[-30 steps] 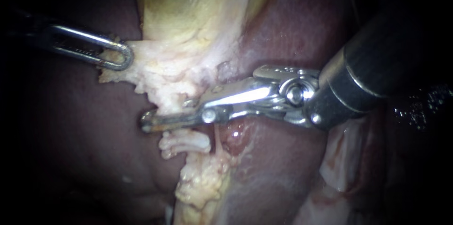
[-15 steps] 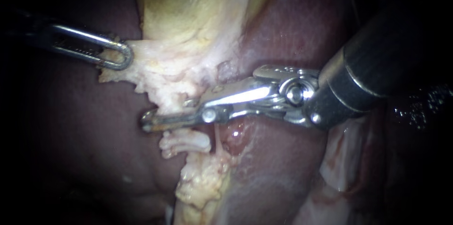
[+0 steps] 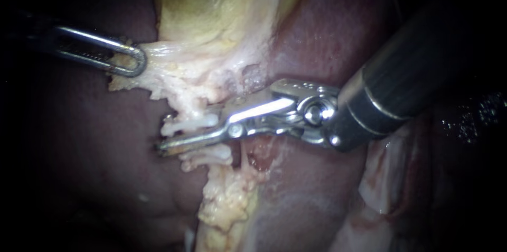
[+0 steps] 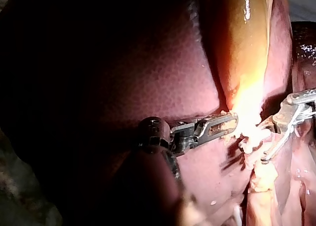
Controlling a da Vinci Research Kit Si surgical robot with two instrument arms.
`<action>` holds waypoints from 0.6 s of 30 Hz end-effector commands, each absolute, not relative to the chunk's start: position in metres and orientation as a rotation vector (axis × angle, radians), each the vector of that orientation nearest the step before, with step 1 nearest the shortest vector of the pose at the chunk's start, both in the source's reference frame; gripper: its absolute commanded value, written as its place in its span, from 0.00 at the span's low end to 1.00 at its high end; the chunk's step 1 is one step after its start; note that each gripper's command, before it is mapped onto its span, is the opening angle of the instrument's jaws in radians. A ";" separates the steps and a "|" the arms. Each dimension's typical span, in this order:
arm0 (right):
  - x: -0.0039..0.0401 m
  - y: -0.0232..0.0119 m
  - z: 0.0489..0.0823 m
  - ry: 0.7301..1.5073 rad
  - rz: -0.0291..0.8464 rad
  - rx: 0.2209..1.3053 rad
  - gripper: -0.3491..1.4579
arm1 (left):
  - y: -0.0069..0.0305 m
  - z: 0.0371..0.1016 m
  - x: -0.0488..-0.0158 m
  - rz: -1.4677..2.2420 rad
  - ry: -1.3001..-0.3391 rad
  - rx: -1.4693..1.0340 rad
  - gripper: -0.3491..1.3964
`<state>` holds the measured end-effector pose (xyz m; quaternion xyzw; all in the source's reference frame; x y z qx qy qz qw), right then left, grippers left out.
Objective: Going back third clip left tube
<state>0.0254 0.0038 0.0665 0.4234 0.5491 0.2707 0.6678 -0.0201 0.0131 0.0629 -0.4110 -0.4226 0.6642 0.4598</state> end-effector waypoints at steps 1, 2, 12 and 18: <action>0.0257 0.0037 0.0671 1.242 0.600 0.948 0.46 | 0.0131 0.0629 -0.0201 1.635 -1.040 -1.012 0.00; 0.0259 0.0037 0.0676 1.242 0.602 0.942 0.47 | 0.0131 0.0629 -0.0201 1.635 -1.040 -1.012 0.00; 0.0251 0.0046 0.0721 1.247 0.595 0.894 0.47 | 0.0130 0.0628 -0.0201 1.635 -1.040 -1.012 0.00; 0.0229 0.0049 0.0725 1.249 0.601 0.877 0.47 | 0.0130 0.0626 -0.0201 1.635 -1.041 -1.012 0.00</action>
